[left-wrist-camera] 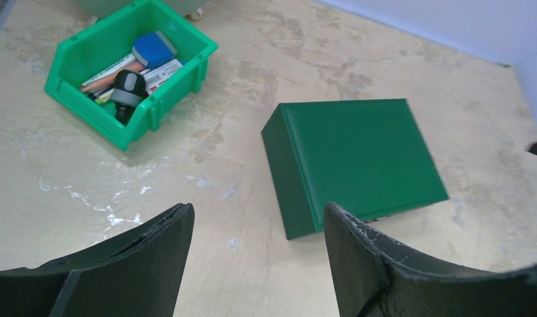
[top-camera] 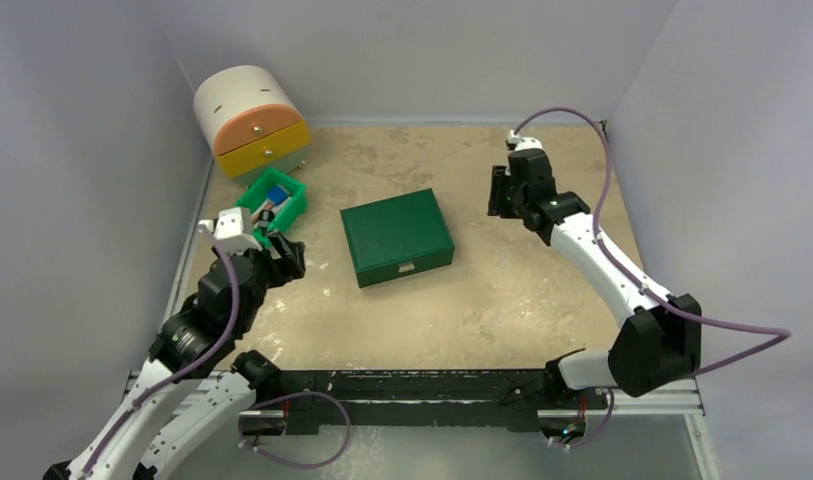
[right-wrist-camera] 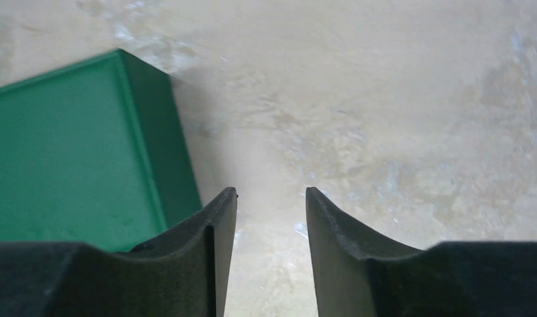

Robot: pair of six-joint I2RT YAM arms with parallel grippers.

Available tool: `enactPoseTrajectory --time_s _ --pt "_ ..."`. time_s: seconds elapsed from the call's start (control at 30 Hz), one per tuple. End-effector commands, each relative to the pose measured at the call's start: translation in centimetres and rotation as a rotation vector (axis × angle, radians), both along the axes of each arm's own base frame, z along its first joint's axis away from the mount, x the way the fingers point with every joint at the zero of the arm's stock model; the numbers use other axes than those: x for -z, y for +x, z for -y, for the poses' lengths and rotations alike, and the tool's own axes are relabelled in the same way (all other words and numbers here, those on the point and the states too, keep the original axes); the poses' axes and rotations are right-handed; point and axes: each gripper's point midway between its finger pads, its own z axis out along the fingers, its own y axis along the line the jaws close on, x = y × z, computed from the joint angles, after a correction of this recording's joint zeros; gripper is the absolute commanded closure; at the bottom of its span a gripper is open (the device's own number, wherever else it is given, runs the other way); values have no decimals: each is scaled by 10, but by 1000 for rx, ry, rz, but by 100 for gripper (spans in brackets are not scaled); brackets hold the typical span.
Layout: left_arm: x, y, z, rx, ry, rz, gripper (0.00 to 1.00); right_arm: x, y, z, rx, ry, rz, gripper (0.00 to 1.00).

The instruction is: Organize the mixed jewelry

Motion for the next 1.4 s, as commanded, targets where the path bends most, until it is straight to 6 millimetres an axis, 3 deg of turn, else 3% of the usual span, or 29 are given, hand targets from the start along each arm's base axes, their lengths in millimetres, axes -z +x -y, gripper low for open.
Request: enactPoseTrajectory --time_s 0.0,0.2,0.33,0.4,0.57,0.67,0.87,1.1,1.27,1.37 --pt "-4 23 0 -80 34 -16 28 -9 -8 22 35 57 45 52" --pt "6 58 25 -57 97 -60 25 3 -40 47 102 49 38 31" --pt "11 82 33 -67 152 -92 25 6 -64 61 147 94 57 11" --pt "15 93 36 -59 156 -116 25 7 -75 62 144 134 62 8" --pt "34 121 17 -83 76 -203 27 24 -94 54 120 233 -3 1" --pt "39 126 1 -99 25 -225 27 28 -105 45 86 286 -32 1" --pt "11 106 -9 -81 -1 -155 27 2 -129 52 102 318 63 1" --pt "-16 67 -11 -55 -71 -44 25 -46 -149 55 68 401 328 1" --pt "-29 36 -13 -27 -113 45 22 -58 -168 47 0 454 394 1" --pt "-37 24 -14 -16 -117 76 21 -60 -170 53 32 439 400 1"
